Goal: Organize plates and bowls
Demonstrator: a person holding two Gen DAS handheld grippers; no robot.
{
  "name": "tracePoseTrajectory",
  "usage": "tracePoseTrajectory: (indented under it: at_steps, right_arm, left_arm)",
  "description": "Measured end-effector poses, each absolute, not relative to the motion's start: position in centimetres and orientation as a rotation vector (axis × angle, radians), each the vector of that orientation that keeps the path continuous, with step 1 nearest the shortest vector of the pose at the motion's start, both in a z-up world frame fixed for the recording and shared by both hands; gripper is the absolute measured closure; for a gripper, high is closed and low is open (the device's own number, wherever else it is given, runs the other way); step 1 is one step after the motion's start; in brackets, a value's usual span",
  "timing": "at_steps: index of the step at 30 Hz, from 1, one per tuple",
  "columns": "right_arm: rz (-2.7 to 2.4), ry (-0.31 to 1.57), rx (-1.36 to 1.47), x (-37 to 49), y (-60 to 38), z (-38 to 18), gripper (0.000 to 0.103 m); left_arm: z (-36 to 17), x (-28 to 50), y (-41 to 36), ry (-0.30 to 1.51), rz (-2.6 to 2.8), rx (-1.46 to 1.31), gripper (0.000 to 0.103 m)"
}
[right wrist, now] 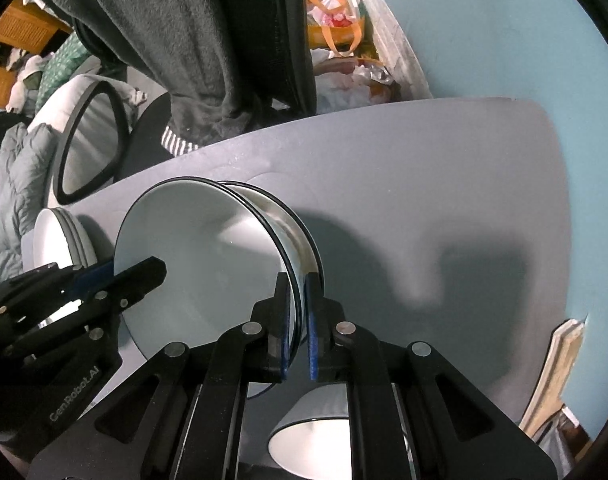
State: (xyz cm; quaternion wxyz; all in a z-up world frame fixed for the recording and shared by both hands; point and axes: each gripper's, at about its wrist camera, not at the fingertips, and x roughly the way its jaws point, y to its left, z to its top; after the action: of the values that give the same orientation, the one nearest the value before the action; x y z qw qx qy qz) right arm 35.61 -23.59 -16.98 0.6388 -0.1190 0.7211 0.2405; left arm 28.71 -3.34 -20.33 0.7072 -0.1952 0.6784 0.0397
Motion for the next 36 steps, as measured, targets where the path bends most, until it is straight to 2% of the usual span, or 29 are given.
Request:
tracePoseTrajectory:
  at_steps: [6,10,14,18,22,24,34,36]
  right_arm:
    - [0.555,1.664,-0.256,35.8,-23.8,-16.6,0.091]
    - [0.558,1.661,-0.221,35.9,-24.3,-16.0,0.075]
    - [0.557,1.651,-0.244,36.0,-24.8,-15.7,0.075]
    - [0.546,1.626,-0.265,35.8,-25.4,-15.3,0.073]
    - [0.537,1.575,-0.278,35.4,-26.0,-13.9,0.060]
    - [0.531,1.533,-0.288,35.0,-26.2,-12.8,0.053]
    - [0.560,1.324,-0.311,32.0,-26.2,-6.8,0.035]
    - [0.576,1.275,-0.303,31.0,-26.0,-5.2,0.035]
  left_arm:
    - [-20.5,28.7,-3.1,1.516,0.091,-0.457,0.086]
    - [-20.0,28.5,-3.2,1.507,0.089,-0.459,0.083]
    - [-19.5,28.1,-3.1,1.496,0.095,-0.454,0.082]
    - [-18.4,27.4,-2.8,1.455,0.110,-0.448,0.068]
    - [-16.5,26.1,-2.9,1.396,0.120,-0.440,0.060]
    - [-15.6,25.5,-2.9,1.373,0.129,-0.426,0.050]
    - [-9.2,21.0,-2.6,1.221,0.157,-0.417,0.045]
    - [-7.9,19.9,-2.5,1.192,0.158,-0.424,0.043]
